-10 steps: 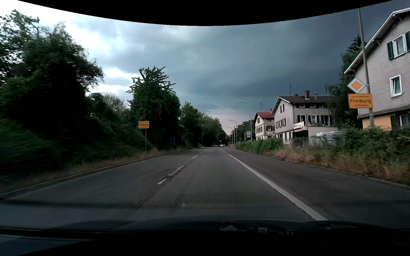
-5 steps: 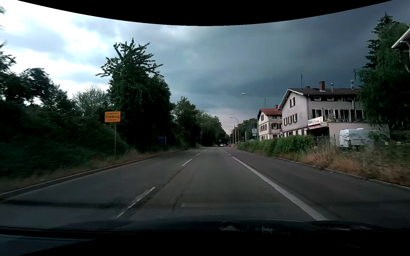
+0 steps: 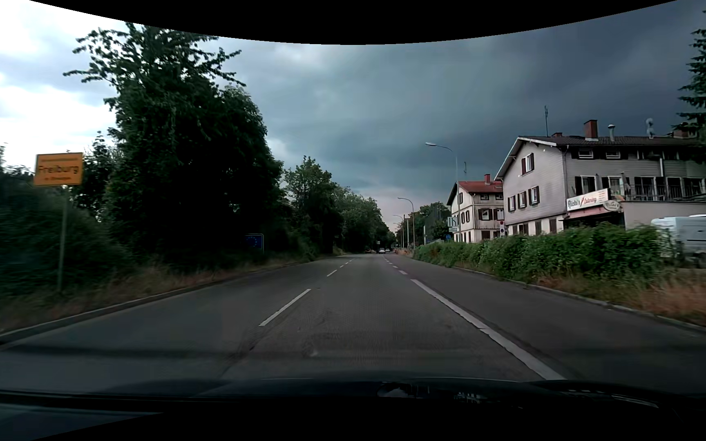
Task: Follow the waypoints while adhering to traffic rules and regulations
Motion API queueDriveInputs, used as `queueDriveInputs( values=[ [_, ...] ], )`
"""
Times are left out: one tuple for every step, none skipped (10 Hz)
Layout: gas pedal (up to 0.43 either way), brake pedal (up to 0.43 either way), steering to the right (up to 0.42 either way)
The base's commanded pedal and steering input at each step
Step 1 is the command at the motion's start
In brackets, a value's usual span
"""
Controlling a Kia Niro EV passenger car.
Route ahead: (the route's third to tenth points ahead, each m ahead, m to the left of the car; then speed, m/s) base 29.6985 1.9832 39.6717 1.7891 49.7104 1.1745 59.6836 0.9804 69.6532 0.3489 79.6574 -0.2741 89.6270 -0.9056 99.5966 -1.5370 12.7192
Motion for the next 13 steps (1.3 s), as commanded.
queueDriveInputs(
  values=[
    [0.098, 0.000, 0.001],
    [0.098, 0.000, 0.001],
    [0.087, 0.000, 0.001],
    [0.087, 0.000, 0.001],
    [0.087, 0.000, 0.001],
    [0.087, 0.000, 0.001],
    [0.087, 0.000, 0.000],
    [0.087, 0.000, 0.000],
    [0.087, 0.000, 0.000],
    [0.079, 0.000, 0.000],
    [0.079, 0.000, 0.000],
    [0.079, 0.000, 0.000],
    [0.079, 0.000, 0.000]
  ],
)
